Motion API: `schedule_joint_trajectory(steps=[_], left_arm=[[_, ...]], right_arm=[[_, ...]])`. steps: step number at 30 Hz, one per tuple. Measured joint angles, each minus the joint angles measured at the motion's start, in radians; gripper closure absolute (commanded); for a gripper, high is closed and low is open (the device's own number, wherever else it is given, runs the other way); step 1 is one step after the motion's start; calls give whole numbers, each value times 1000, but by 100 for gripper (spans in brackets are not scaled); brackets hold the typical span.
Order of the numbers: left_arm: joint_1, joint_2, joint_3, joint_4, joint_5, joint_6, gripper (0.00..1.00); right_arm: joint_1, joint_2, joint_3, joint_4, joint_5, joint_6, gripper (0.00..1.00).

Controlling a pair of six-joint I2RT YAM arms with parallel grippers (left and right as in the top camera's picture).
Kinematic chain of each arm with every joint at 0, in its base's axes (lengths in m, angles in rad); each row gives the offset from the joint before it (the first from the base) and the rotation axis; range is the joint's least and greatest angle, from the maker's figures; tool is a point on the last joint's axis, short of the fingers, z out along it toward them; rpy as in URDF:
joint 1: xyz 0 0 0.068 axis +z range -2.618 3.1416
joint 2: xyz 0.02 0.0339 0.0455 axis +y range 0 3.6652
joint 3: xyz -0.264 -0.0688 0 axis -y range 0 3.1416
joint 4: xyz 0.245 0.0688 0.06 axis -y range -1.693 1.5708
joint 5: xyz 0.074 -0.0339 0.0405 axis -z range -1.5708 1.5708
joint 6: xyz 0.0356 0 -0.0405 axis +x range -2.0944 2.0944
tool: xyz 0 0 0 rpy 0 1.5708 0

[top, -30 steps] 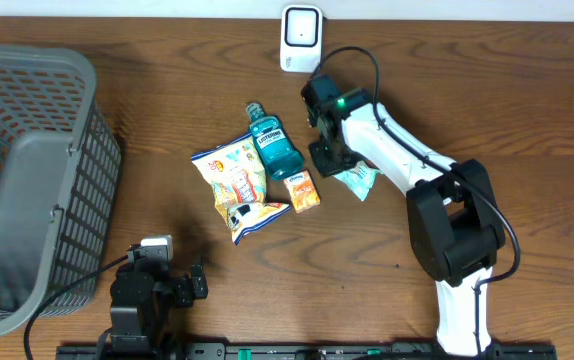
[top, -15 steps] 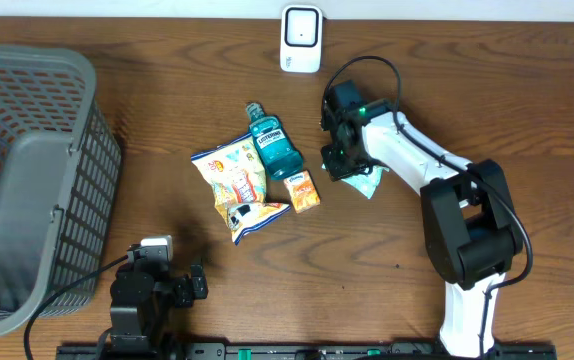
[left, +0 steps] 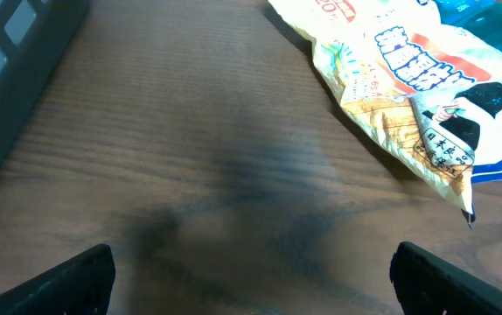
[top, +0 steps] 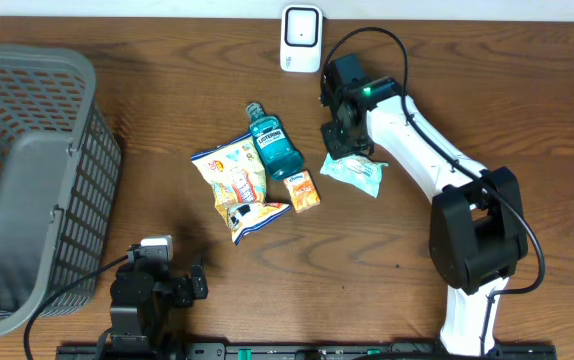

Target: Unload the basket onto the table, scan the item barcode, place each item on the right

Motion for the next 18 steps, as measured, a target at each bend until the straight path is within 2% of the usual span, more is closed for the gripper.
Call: schedule_joint_trajectory(steps=[4, 11, 14, 18], left_arm=[[0, 0, 0, 0, 0, 0, 2], [0, 0, 0, 0, 0, 0, 2], [0, 0, 0, 0, 0, 0, 2], [0, 0, 0, 0, 0, 0, 2]], right_arm=[[-1, 29, -12, 34, 24, 0, 98], [-1, 104, -6, -3, 2, 8, 98], [-3, 104, -2, 0, -4, 11, 90], [-3, 116, 43, -50, -12, 12, 74]])
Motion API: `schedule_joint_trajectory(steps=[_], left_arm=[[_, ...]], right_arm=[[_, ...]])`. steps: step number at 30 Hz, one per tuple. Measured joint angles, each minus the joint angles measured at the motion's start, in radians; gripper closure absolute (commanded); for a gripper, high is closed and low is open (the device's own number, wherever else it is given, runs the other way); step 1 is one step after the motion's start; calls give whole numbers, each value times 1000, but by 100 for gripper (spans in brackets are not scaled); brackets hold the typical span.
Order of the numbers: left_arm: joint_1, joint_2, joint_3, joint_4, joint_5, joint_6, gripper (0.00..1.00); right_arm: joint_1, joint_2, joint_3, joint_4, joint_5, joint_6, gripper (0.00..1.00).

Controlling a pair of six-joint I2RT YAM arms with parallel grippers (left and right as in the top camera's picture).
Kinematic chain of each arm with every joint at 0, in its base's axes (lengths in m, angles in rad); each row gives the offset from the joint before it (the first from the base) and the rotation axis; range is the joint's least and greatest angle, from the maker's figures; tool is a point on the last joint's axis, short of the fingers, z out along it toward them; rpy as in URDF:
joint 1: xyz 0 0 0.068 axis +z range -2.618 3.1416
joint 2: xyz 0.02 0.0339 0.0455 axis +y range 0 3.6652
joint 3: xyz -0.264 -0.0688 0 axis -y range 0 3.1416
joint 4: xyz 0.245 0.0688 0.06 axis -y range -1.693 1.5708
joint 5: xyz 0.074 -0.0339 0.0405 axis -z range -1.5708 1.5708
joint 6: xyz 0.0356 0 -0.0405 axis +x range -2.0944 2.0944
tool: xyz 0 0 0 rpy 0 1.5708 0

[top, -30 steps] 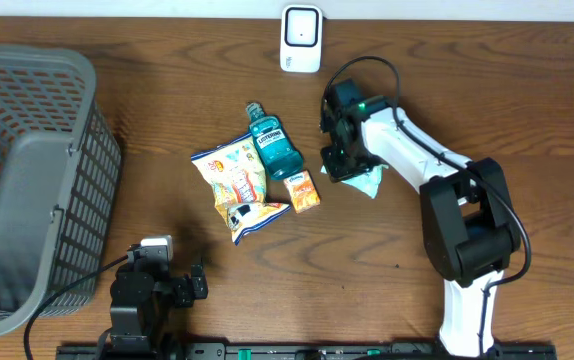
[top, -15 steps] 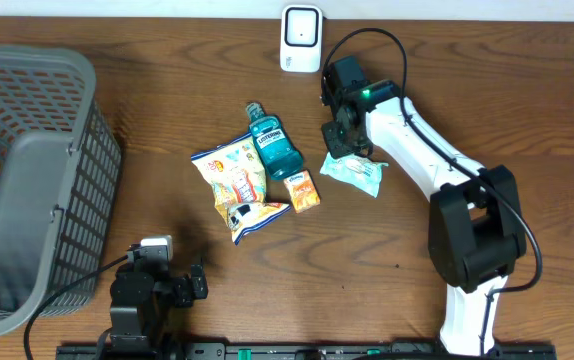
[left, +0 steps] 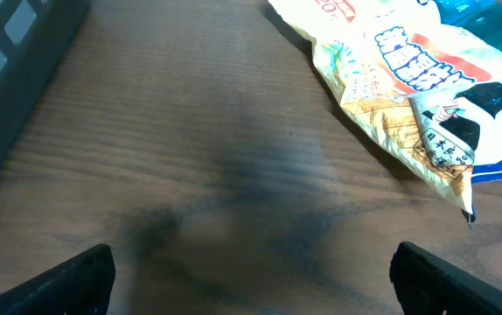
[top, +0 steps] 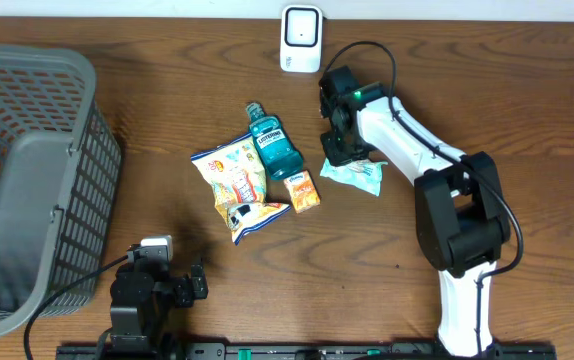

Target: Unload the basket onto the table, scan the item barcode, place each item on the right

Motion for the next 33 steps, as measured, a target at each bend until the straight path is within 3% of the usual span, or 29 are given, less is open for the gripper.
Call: schedule_joint_trajectory(steps=[4, 6, 7, 8, 16, 28, 31, 32, 33], left_arm=[[0, 0, 0, 0, 0, 0, 2], [0, 0, 0, 0, 0, 0, 2], [0, 0, 0, 0, 0, 0, 2], [0, 0, 0, 0, 0, 0, 2], [0, 0, 0, 0, 0, 0, 2], [0, 0, 0, 0, 0, 0, 2], [0, 0, 0, 0, 0, 0, 2], [0, 0, 0, 0, 0, 0, 2], [0, 0, 0, 0, 0, 0, 2]], right_arm=[[0, 13, 137, -108, -2, -3, 63], [0, 0, 198, -143, 3, -23, 38], [0, -10, 210, -150, 4, -28, 15], [2, -21, 222, -169, 9, -51, 1], [33, -69, 137, -286, 169, -178, 1], [104, -67, -179, -68, 333, -243, 4], [117, -93, -225, 19, 384, -259, 18], [118, -101, -246, 55, 401, -267, 35], [118, -106, -260, 77, 412, -274, 45]])
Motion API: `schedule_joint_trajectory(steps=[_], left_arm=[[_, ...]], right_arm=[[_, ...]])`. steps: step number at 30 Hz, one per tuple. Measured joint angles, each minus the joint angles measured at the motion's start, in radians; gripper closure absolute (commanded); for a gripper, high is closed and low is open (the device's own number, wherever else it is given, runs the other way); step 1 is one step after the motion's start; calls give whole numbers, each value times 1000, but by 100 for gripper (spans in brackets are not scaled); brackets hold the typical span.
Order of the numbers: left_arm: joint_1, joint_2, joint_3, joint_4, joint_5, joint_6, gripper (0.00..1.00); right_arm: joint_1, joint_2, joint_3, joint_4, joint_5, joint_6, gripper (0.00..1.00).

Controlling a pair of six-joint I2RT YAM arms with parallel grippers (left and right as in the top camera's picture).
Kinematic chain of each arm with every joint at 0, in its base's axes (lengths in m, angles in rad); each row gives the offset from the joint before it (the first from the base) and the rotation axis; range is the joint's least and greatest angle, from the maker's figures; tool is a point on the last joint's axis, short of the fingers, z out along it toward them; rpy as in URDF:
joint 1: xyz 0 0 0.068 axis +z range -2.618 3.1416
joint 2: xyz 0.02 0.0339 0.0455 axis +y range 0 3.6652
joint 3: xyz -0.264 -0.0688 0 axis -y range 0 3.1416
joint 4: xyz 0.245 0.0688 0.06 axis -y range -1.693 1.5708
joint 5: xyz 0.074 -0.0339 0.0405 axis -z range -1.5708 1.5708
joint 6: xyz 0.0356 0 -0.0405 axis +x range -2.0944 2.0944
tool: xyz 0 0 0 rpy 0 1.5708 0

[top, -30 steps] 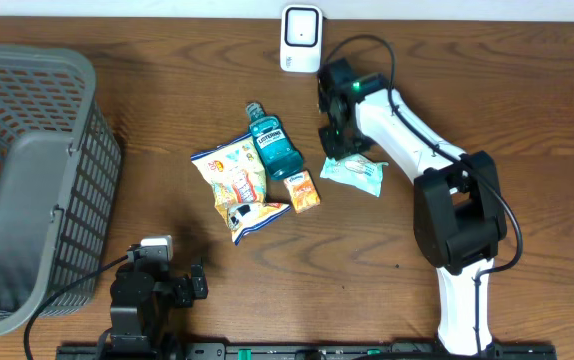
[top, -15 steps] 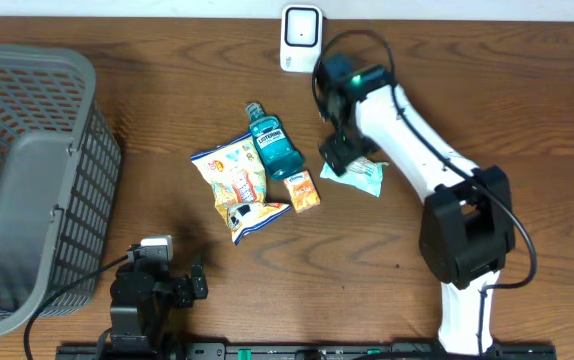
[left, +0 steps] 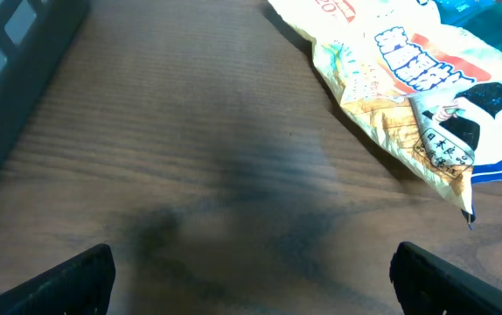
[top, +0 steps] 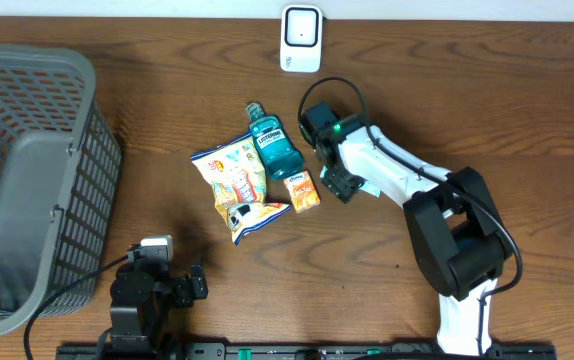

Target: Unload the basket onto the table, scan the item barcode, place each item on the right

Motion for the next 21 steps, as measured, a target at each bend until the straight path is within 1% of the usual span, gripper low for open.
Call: schedule_joint_trajectory(steps=[1, 2, 4, 5, 6, 8, 11, 14, 16, 18, 21], left_arm=[[0, 0, 0, 0, 0, 0, 2], [0, 0, 0, 0, 0, 0, 2], [0, 0, 0, 0, 0, 0, 2], [0, 0, 0, 0, 0, 0, 2], [0, 0, 0, 0, 0, 0, 2], [0, 0, 0, 0, 0, 0, 2], [0, 0, 0, 0, 0, 0, 2], [0, 0, 0, 0, 0, 0, 2], [0, 0, 0, 0, 0, 0, 2], [0, 0, 0, 0, 0, 0, 2], [0, 0, 0, 0, 0, 0, 2]], right_arm=[[-1, -5, -21, 26, 8, 0, 54], [-4, -7, -39, 42, 24, -5, 61], [-10, -13, -74, 62, 53, -11, 81], [-14, -16, -89, 67, 63, -13, 88], [-18, -18, -100, 70, 82, -14, 93], [-22, -22, -109, 73, 88, -8, 99], [-28, -26, -101, 56, 63, -2, 99], [-48, -27, -61, -24, -35, 3, 99], [-58, -27, -19, -108, -154, 3, 99], [-60, -27, 29, -202, -313, -11, 99], [-60, -28, 88, -286, -566, -74, 99]])
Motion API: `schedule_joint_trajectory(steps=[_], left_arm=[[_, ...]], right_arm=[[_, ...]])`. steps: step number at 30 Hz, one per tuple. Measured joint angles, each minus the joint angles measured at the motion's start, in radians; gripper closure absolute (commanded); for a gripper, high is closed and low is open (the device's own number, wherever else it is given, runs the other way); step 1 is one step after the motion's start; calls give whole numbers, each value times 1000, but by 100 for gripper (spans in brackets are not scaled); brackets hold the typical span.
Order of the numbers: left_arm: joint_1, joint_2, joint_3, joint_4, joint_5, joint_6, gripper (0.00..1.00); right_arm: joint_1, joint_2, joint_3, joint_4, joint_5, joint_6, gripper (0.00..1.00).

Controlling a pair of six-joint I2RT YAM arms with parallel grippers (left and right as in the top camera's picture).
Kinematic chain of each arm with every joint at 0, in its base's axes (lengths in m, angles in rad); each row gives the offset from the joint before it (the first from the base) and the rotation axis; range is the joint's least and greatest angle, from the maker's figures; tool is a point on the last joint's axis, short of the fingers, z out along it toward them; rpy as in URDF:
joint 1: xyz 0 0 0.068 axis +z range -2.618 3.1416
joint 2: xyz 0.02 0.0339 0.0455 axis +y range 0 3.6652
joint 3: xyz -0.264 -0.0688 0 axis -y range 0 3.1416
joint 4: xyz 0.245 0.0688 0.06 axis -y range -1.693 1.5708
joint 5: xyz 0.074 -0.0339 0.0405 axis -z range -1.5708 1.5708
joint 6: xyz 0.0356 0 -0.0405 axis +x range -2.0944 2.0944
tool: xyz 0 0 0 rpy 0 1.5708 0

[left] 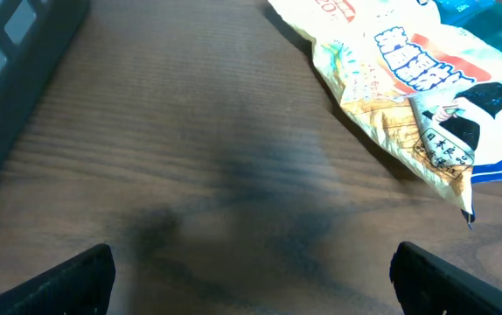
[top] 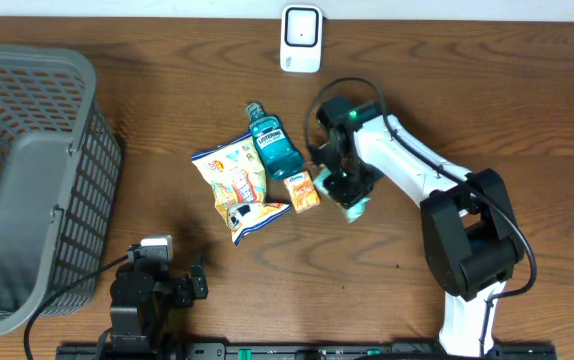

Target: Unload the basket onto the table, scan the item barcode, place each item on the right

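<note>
A white barcode scanner (top: 300,38) stands at the table's far edge. My right gripper (top: 347,195) is over the middle of the table, shut on a pale green-and-white tissue packet (top: 356,208) that pokes out below its fingers, just right of a small orange box (top: 304,190). Beside these lie a blue mouthwash bottle (top: 270,146) and a yellow snack bag (top: 235,185). My left gripper (left: 251,267) rests low over the wood near the front edge, open and holding nothing, with the snack bag (left: 408,79) ahead to its right.
A large grey mesh basket (top: 27,180) fills the left side of the table, its wall showing at the left wrist view's edge (left: 6,52). A small dark object sits at the right border.
My right gripper has turned and shifted slightly toward the front. The tissue packet, mostly hidden under the arm before, now shows below the fingers. The left arm is unchanged.
The tissue packet first lay flat right of the orange box, my right gripper at its far left end. The gripper then sat lower on that end. Later it was nearer the orange box, covering the packet. Now it holds the packet. My left arm stayed parked throughout.
</note>
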Motion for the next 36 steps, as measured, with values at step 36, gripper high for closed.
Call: schedule_joint_trajectory(steps=[36], left_arm=[[0, 0, 0, 0, 0, 0, 2]], right_arm=[[-203, -40, 31, -462, -979, -1360, 99]])
